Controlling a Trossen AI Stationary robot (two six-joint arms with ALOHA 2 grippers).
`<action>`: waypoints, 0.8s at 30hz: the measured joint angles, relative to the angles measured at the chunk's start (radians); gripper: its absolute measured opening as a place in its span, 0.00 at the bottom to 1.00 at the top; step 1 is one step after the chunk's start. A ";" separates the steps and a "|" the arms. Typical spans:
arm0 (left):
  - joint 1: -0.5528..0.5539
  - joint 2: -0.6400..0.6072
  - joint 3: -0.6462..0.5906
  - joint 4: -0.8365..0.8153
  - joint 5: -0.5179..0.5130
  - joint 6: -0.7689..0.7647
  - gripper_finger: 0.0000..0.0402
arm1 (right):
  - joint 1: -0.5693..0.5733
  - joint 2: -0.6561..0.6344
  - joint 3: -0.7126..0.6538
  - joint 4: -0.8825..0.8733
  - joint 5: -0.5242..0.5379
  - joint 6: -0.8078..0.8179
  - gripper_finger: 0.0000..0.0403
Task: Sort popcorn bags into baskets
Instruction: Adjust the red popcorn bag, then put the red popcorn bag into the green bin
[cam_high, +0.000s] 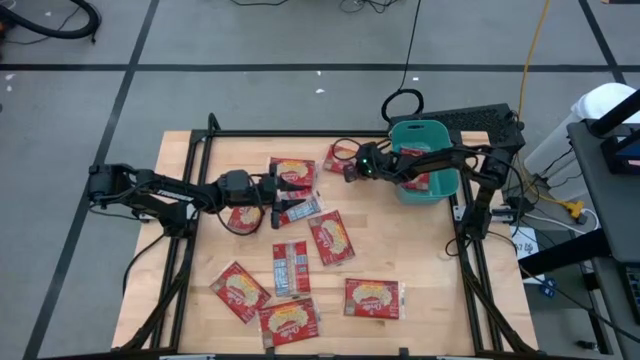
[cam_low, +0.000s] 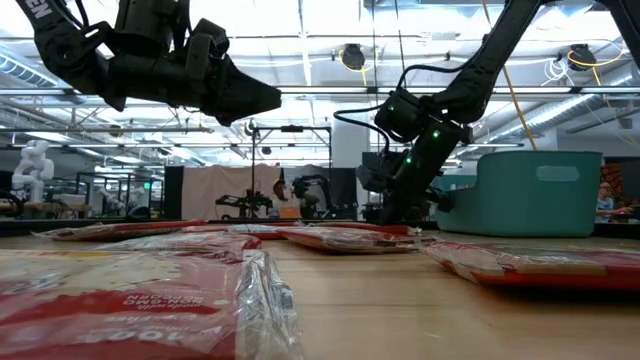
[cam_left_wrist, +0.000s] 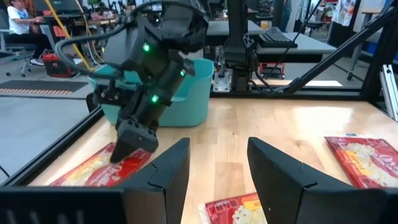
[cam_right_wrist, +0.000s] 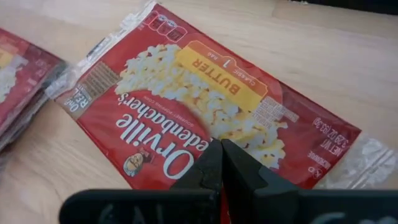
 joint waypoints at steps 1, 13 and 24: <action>0.000 0.000 0.000 -0.007 0.000 0.000 0.41 | -0.001 -0.008 -0.001 -0.007 -0.002 -0.003 0.00; 0.000 0.000 0.000 -0.040 -0.009 0.002 0.41 | -0.005 -0.093 -0.004 -0.093 0.012 -0.037 0.00; 0.001 0.000 0.000 -0.036 -0.175 0.001 0.41 | 0.122 -0.093 -0.003 0.170 0.002 -0.104 0.00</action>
